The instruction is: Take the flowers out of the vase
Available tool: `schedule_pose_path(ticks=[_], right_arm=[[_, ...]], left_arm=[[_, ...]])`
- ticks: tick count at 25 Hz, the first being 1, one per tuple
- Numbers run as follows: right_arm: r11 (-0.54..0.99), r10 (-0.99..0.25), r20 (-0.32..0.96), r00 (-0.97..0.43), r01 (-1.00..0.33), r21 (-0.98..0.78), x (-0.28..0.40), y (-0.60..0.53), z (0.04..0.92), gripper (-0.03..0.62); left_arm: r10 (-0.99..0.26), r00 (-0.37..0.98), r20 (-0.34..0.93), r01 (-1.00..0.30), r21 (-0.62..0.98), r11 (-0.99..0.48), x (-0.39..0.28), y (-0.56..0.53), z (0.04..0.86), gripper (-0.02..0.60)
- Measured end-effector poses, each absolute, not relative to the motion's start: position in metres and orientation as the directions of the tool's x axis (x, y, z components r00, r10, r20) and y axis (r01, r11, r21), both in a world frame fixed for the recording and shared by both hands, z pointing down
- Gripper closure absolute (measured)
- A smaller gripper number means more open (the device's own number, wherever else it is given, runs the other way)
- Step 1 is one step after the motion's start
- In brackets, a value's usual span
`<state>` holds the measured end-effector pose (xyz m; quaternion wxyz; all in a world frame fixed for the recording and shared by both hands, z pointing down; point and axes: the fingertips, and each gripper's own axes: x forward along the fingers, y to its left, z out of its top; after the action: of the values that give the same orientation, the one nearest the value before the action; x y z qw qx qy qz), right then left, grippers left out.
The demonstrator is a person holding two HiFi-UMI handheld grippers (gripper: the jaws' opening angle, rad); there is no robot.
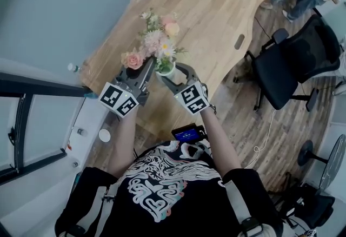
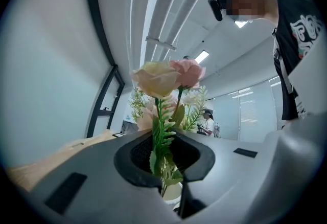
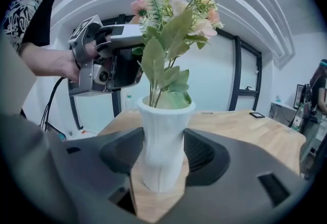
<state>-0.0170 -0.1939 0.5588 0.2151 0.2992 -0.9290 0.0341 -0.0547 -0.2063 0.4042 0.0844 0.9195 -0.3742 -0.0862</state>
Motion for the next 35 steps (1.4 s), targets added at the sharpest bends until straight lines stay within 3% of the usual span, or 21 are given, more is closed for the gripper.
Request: schedule_pose_path(ticks=[16, 35], right_arm=[[0.820, -0.509, 0.509, -0.694, -0.571, 0.043, -0.012, -0.188, 0.572, 0.336], [0.739, -0.648, 0.328, -0.687, -0.671, 0.056, 0.010, -0.180, 0.505, 0.336]], left_arm=[[-0.730, 0.659, -0.185, -0.686, 0.251, -0.683, -0.065, -0.204, 0.357, 0.529], [-0.748, 0.605, -0.274, -0.701, 0.263, -0.663, -0.083, -0.197, 0.311, 0.528]])
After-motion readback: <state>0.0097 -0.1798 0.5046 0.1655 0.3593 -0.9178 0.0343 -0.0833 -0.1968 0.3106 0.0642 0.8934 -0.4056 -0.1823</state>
